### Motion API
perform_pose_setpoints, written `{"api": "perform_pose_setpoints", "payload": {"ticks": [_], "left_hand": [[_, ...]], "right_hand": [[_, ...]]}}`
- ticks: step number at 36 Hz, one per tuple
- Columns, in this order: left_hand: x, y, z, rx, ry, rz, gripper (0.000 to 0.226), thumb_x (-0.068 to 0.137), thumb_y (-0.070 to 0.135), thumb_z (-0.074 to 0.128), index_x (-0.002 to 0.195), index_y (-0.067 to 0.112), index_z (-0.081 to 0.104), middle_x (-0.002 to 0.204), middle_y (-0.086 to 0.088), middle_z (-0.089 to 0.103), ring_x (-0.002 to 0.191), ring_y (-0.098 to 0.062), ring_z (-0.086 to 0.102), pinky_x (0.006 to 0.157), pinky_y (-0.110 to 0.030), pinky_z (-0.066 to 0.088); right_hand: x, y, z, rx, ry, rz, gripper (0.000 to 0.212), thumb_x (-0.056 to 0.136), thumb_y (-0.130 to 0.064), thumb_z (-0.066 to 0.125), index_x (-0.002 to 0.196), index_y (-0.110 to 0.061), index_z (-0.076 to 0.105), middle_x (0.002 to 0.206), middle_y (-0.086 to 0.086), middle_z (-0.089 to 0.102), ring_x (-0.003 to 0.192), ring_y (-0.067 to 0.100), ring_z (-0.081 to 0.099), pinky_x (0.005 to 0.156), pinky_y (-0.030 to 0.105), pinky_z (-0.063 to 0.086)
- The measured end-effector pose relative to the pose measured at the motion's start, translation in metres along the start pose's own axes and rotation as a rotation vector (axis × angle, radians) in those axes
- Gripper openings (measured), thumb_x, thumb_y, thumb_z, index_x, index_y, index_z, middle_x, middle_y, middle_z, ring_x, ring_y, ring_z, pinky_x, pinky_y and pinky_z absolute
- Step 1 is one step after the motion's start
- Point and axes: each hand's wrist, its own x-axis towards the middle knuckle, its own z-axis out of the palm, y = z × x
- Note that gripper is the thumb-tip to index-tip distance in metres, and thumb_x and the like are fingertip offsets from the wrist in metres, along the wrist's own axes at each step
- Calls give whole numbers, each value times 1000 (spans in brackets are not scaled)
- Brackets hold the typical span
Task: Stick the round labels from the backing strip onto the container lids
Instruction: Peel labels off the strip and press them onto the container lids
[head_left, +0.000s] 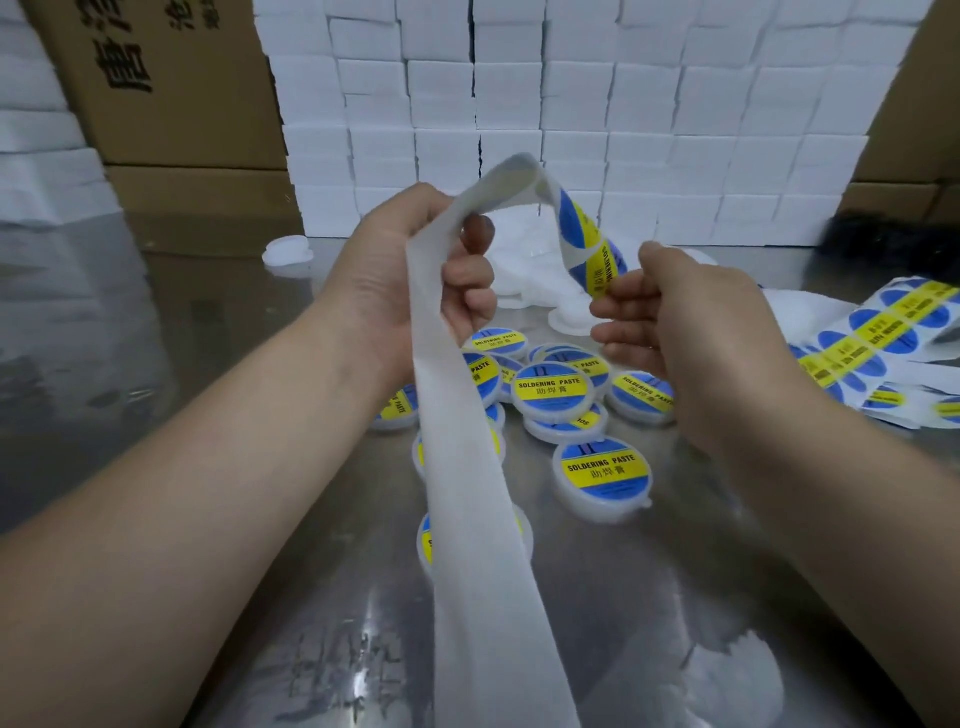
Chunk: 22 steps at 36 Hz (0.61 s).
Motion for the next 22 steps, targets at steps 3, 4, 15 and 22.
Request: {"api": "perform_pose_setpoints", "payload": {"ticks": [3, 4, 15, 22], "left_hand": [[-2, -1, 2, 68, -50, -6, 18, 74, 13, 35, 77, 17, 52, 60, 8, 45, 38, -6, 24, 44, -18, 24], [-3, -2, 3, 91, -72, -1, 18, 71, 12, 36, 78, 17, 53, 60, 7, 45, 38, -6, 23, 44, -18, 24], [-10, -12, 10, 351, -264, -126, 59, 58, 3, 47, 116, 6, 57, 65, -6, 56, 46, -11, 44, 41, -14, 36], [-9, -24, 13, 680, -219, -34, 47, 55, 4, 47, 94, 24, 65, 104, -20, 67, 93, -35, 63, 88, -45, 50]], "right_hand": [[2, -1, -1, 25, 6, 0, 30, 92, -27, 45, 66, -13, 52, 62, 4, 62, 55, 17, 60, 57, 24, 51], [2, 0, -1, 35, 7, 1, 29, 92, -28, 46, 67, -13, 52, 67, 7, 65, 58, 17, 65, 60, 25, 52], [5, 3, -5, 278, 47, 21, 21, 88, -32, 57, 76, -16, 49, 78, 5, 64, 70, 13, 69, 67, 23, 56], [9, 5, -7, 266, 98, 6, 24, 85, -34, 60, 77, -13, 51, 101, 21, 65, 81, 21, 69, 63, 26, 56]]}}
